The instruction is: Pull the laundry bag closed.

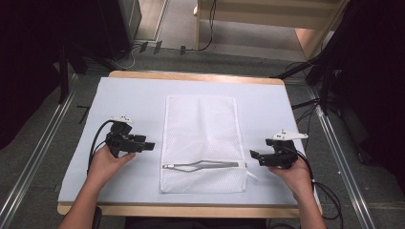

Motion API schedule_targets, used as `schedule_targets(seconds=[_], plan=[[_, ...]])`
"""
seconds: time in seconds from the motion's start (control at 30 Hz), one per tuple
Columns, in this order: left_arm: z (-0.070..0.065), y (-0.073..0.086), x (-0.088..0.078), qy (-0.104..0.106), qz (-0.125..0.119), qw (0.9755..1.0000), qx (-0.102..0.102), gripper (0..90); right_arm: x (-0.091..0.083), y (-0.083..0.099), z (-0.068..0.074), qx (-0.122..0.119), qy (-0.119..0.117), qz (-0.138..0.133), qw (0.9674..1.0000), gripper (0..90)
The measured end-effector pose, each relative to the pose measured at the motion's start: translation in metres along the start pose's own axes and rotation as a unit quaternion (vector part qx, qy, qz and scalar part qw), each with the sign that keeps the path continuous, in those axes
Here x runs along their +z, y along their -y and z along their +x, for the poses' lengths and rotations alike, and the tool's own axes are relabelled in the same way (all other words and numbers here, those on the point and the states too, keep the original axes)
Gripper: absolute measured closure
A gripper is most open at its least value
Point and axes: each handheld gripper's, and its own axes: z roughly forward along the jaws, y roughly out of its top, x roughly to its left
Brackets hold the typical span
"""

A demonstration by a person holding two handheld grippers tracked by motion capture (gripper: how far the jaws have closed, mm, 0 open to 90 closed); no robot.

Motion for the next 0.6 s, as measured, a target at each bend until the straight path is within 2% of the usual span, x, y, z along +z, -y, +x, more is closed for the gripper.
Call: schedule_targets(seconds=[0.03,0.17,0.37,0.6], plan=[[-0.0009,-0.0003,0.0003,0.008,0.001,1.0,-0.001,38.2,-0.0003,0.0,0.0008,0.002,-0.002,0.0,1.0,20.4],[-0.0025,-0.0004,0.0012,0.014,0.005,0.9999,-0.002,38.4,-0.0008,0.0,0.0004,0.008,-0.005,0.003,0.9999,26.7],[-0.0037,-0.0004,0.0023,0.014,0.009,0.9998,-0.008,39.3,-0.0018,0.0004,-0.0003,0.012,-0.013,0.003,0.9998,33.6],[-0.0034,0.0,0.0016,0.018,0.004,0.9998,-0.009,39.9,-0.0009,-0.0019,0.0,0.028,-0.026,0.01,0.9992,41.0]])
